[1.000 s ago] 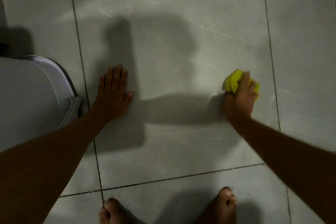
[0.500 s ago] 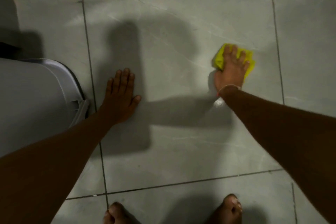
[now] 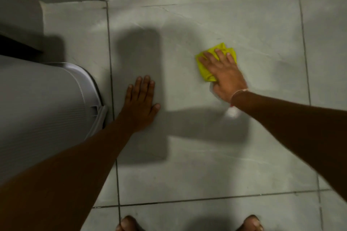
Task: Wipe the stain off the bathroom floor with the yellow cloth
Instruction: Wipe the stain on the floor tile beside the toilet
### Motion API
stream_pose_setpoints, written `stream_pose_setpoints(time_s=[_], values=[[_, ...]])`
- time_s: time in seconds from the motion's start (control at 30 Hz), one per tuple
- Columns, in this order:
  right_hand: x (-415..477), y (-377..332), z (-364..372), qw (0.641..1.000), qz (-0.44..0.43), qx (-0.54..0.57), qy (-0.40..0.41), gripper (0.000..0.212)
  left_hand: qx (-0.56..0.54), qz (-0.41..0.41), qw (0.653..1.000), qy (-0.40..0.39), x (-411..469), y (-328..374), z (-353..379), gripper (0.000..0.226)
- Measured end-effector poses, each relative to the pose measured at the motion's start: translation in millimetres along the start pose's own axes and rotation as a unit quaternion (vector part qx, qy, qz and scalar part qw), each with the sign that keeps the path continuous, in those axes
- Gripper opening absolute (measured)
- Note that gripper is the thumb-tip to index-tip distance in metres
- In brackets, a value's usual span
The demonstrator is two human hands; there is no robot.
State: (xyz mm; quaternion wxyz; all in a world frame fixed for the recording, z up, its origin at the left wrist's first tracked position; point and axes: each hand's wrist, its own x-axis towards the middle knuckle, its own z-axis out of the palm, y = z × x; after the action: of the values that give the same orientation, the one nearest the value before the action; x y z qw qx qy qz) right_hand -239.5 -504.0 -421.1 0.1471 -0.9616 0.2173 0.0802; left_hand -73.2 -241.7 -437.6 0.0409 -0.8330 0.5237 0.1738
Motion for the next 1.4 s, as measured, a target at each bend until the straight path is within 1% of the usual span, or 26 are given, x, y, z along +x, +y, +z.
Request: stream_pose_setpoints(time_s=[0.07,0.13,0.17,0.2,0.27,0.33,0.4,0.47,0.5,0.57,0.67,0.73,0.77,0.83,0.9,0.93,0.97,1.03,1.1,1.13,1.17,1.2,1.27,1.3,1.33,1.4], values=[[18.9,16.3,-6.8,0.989,0.140,0.028,0.029,0.079,-0.001,0.005,1.000,-0.006,0.8,5.3,0.3,0.074],[57.7,-2.3,-10.9,0.940,0.325,0.091,0.048,0.076,0.002,0.000,1.000,-0.006,-0.3,3.5,1.2,0.074],[71.0,-17.7,-12.1,0.932,0.346,0.093,0.044,0.074,0.003,-0.001,1.000,-0.005,0.3,2.9,2.0,0.074],[75.4,-31.5,-10.7,0.949,0.302,0.084,0.038,0.072,0.003,-0.002,1.000,-0.005,-0.3,2.9,2.6,0.073],[59.1,-42.4,-4.7,0.994,0.094,0.048,0.006,0.073,0.003,-0.002,1.000,-0.004,0.4,3.4,0.7,0.073],[28.8,-29.4,-9.1,0.998,-0.032,0.033,-0.034,0.081,-0.003,-0.003,1.000,0.000,1.0,3.8,-1.2,0.074],[35.2,-9.5,-12.9,0.999,0.031,0.037,-0.012,0.076,-0.007,-0.003,1.000,-0.004,-0.4,4.3,-2.1,0.074],[73.7,-14.0,-20.6,0.976,0.203,0.079,0.024,0.065,-0.004,-0.001,1.000,-0.003,-0.1,3.8,-1.6,0.074],[88.9,-26.5,-23.0,0.965,0.244,0.091,0.025,0.063,-0.004,0.002,1.000,0.000,0.6,3.2,0.1,0.074],[90.0,-53.9,-17.0,0.978,0.173,0.112,0.014,0.062,-0.007,0.002,1.000,0.000,0.3,2.6,1.1,0.073],[3.0,-70.5,4.6,0.992,-0.078,0.077,-0.061,0.070,-0.008,-0.001,1.000,0.005,-1.2,3.7,-2.4,0.073],[-41.4,-43.4,0.3,0.989,-0.114,0.053,-0.083,0.072,-0.008,0.000,1.000,0.006,-2.5,4.2,-3.2,0.073],[-37.7,-23.5,-2.6,0.993,-0.084,0.045,-0.067,0.070,-0.007,0.001,1.000,0.010,-1.8,4.4,-3.3,0.073],[1.4,4.6,-8.4,0.997,0.069,0.036,-0.019,0.069,-0.011,0.006,1.000,0.014,-0.9,3.0,-0.1,0.074],[35.4,2.7,-15.5,0.975,0.217,0.038,0.027,0.074,-0.016,0.008,1.000,0.015,-0.1,1.2,2.8,0.074],[39.0,-9.3,-12.9,0.970,0.237,0.038,0.032,0.074,-0.014,0.010,1.000,0.013,0.1,1.5,3.2,0.074],[30.5,-22.0,-4.6,0.981,0.190,0.034,0.027,0.072,-0.013,0.010,1.000,0.009,-0.3,1.9,3.2,0.074],[-19.5,-43.3,13.7,0.999,-0.036,-0.005,-0.024,0.059,-0.007,0.002,1.000,0.003,0.6,1.3,3.8,0.074],[-76.4,-30.8,18.0,0.973,-0.203,-0.069,-0.090,0.051,-0.002,0.000,1.000,-0.002,0.9,0.1,5.3,0.074],[-90.1,-15.1,16.3,0.970,-0.209,-0.080,-0.097,0.052,-0.002,0.000,1.000,-0.004,0.9,-0.3,6.1,0.074],[-93.6,-3.5,15.3,0.983,-0.149,-0.070,-0.083,0.054,-0.002,0.000,1.000,-0.003,1.7,-0.6,6.8,0.074],[-90.4,-0.1,15.6,0.996,-0.039,-0.049,-0.059,0.059,-0.001,-0.001,1.000,-0.002,2.5,-1.2,7.8,0.074],[-80.2,-35.8,18.7,0.987,0.159,0.013,-0.015,0.070,0.000,-0.002,1.000,-0.004,2.1,-1.3,9.4,0.075],[-79.6,-63.4,23.1,0.985,0.169,0.024,-0.004,0.067,0.000,-0.003,1.000,-0.006,1.8,-1.0,8.6,0.075],[-86.9,-87.7,32.0,0.994,0.109,0.020,-0.003,0.060,0.000,-0.002,1.000,-0.007,0.9,0.1,7.0,0.076],[-121.0,-102.7,45.0,0.993,-0.110,-0.017,-0.035,0.056,-0.004,0.001,1.000,-0.008,1.9,1.9,2.7,0.076]])
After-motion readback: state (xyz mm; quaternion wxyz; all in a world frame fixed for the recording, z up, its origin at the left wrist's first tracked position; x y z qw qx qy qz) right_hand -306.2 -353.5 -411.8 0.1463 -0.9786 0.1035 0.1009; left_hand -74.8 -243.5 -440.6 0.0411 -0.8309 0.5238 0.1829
